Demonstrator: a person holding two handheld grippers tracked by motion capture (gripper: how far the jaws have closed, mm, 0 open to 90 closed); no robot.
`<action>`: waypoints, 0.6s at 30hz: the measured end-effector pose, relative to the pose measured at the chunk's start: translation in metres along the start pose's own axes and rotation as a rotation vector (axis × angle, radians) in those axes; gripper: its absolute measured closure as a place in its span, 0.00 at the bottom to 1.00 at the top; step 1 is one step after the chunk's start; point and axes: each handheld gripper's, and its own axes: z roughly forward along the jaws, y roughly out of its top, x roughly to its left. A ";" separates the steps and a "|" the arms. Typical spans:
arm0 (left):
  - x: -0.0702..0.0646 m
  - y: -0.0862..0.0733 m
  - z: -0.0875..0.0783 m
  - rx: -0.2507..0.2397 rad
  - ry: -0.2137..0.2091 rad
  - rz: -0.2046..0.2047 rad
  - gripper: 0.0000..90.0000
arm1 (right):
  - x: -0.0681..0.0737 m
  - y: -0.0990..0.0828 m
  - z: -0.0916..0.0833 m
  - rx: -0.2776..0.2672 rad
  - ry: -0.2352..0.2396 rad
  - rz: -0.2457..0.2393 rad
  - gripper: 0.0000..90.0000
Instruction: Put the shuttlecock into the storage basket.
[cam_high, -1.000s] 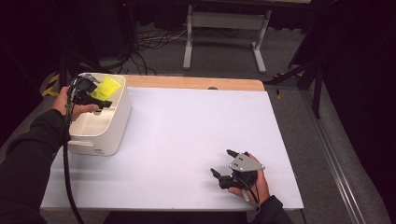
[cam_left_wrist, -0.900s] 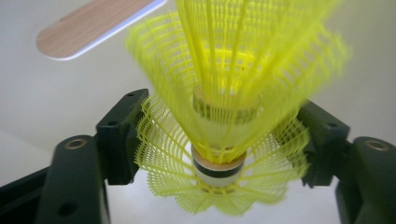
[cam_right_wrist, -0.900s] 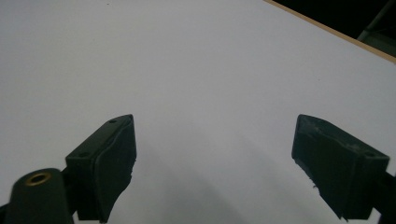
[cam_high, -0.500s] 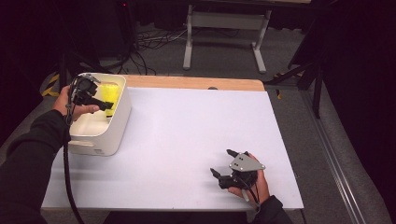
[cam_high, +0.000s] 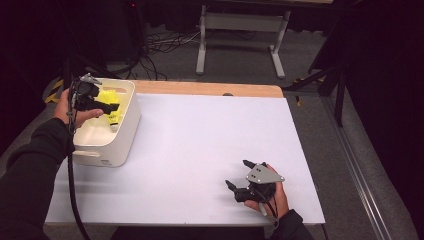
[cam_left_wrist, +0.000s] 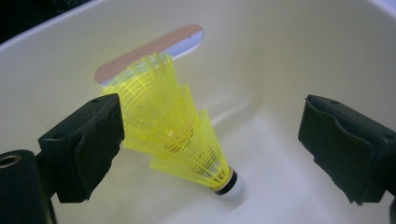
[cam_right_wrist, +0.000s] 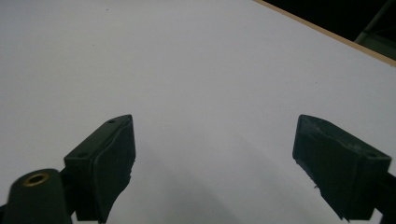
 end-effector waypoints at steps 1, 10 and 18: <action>0.000 0.000 -0.001 -0.001 -0.002 -0.004 0.09 | 0.000 0.000 0.000 0.001 0.000 0.000 0.16; -0.004 0.003 -0.014 -0.080 0.019 0.016 0.10 | -0.001 0.001 -0.001 -0.005 -0.002 0.000 0.16; -0.007 0.003 -0.025 -0.123 0.015 0.021 0.10 | 0.000 0.001 -0.002 -0.009 -0.003 -0.005 0.16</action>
